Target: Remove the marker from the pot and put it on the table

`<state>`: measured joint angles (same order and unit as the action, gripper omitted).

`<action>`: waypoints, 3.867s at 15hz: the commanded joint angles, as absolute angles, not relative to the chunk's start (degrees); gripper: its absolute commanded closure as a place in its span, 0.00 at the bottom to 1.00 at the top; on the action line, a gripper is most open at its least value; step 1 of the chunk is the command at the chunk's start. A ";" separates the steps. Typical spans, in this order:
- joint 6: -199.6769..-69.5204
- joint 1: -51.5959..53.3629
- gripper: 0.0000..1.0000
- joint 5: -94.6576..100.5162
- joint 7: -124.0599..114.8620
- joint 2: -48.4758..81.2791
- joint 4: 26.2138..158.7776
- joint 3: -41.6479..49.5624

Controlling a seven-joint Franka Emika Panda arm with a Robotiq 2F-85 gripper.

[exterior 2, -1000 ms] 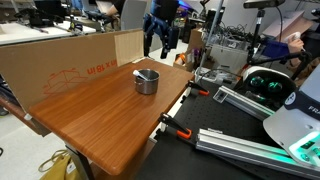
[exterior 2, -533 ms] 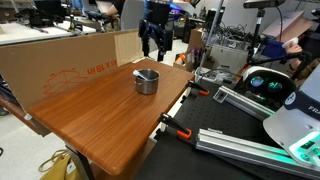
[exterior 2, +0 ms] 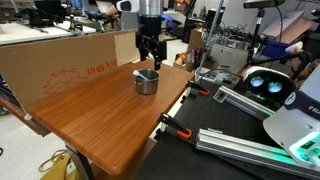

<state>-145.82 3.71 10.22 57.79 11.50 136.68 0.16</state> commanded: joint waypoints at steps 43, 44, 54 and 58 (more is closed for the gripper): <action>-151.05 3.14 0.95 16.20 34.12 2.03 143.02 -5.46; -150.28 3.56 0.95 15.01 32.60 0.39 143.63 -5.74; -133.33 9.31 0.95 7.38 19.03 -6.20 137.49 -8.37; -123.58 9.76 0.95 4.94 15.56 -1.31 130.29 -8.55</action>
<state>-130.83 9.54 7.24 17.97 -5.71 136.13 -8.26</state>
